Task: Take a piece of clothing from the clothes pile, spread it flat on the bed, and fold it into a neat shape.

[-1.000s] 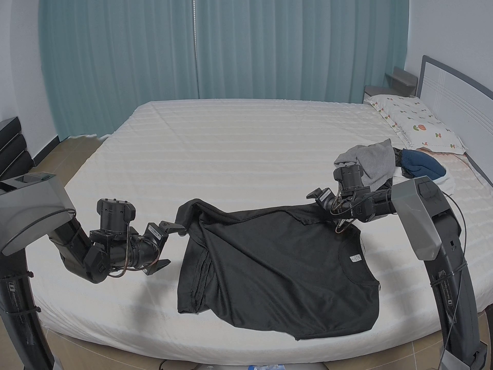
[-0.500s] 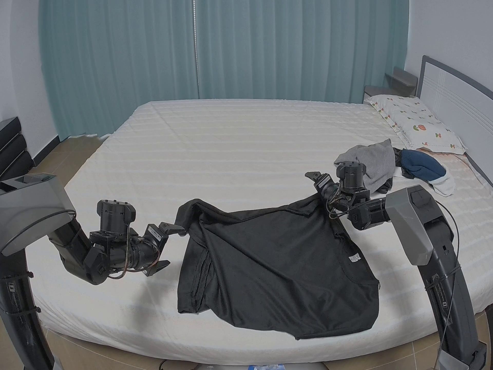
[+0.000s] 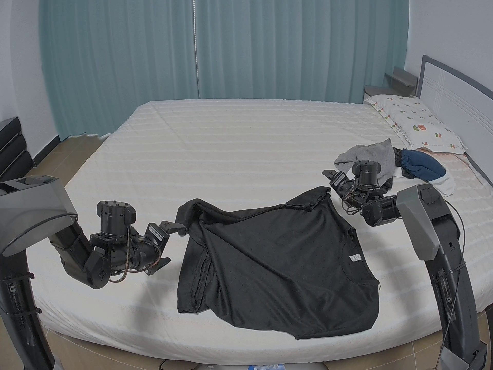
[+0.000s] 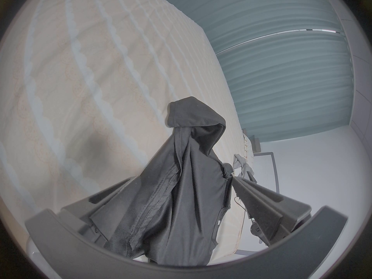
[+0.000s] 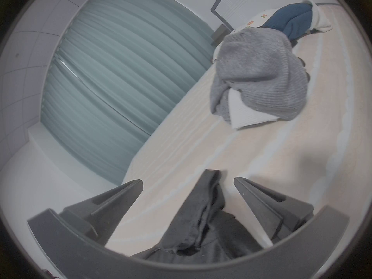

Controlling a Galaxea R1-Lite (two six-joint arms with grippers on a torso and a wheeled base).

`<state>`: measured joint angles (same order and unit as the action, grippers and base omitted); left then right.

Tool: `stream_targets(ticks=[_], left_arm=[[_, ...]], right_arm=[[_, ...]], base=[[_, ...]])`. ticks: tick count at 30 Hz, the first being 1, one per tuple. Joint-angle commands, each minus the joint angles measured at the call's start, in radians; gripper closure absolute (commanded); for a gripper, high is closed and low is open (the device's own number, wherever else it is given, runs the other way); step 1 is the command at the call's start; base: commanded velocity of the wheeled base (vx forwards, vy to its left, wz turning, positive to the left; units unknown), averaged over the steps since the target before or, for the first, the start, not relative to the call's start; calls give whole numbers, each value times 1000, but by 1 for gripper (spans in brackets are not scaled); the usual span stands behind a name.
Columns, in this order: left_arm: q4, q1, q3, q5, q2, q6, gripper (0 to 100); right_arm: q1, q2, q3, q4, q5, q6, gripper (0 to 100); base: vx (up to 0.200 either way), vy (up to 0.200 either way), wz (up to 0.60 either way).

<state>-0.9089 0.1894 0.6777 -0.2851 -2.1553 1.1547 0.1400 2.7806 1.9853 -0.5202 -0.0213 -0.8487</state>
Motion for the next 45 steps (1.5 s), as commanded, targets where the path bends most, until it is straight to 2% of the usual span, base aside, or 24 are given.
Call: stream_targets(ticks=[1, 4, 5, 9, 18, 23, 24, 30, 34, 45], left_arm=[[-13, 4, -7, 1, -8, 0, 0], [-13, 4, -7, 1, -8, 0, 0], [-13, 4, -7, 1, -8, 0, 0], [-13, 5, -7, 1, -9, 0, 0], [-13, 5, -7, 0, -9, 0, 0], [-13, 5, -7, 0, -9, -1, 0], [-13, 5, -7, 1, -9, -1, 0], [-13, 5, -7, 1, -9, -1, 0], [-13, 5, -7, 0, -9, -4, 0], [-13, 7, -7, 0, -14, -7, 0]], right_arm=[[-46, -124, -140, 16, -12, 57, 0], [-59, -158, -217, 16, -52, 94, 0], [-69, -208, -336, 8, -115, 160, 0], [-73, -245, -480, -41, -189, 250, 0], [-49, -227, -563, -67, -218, 398, 0], [-45, -208, -556, -67, -212, 427, 0], [-45, -208, -553, -69, -212, 428, 100], [-49, -210, -548, -80, -212, 433, 100], [-73, -210, -476, -83, -206, 419, 100], [-88, -148, -381, -83, -160, 418, 100]], base=[[0, 0, 0], [0, 0, 0], [0, 0, 0], [0, 0, 0], [0, 0, 0], [0, 0, 0], [0, 0, 0], [0, 0, 0], [0, 0, 0], [0, 0, 0]])
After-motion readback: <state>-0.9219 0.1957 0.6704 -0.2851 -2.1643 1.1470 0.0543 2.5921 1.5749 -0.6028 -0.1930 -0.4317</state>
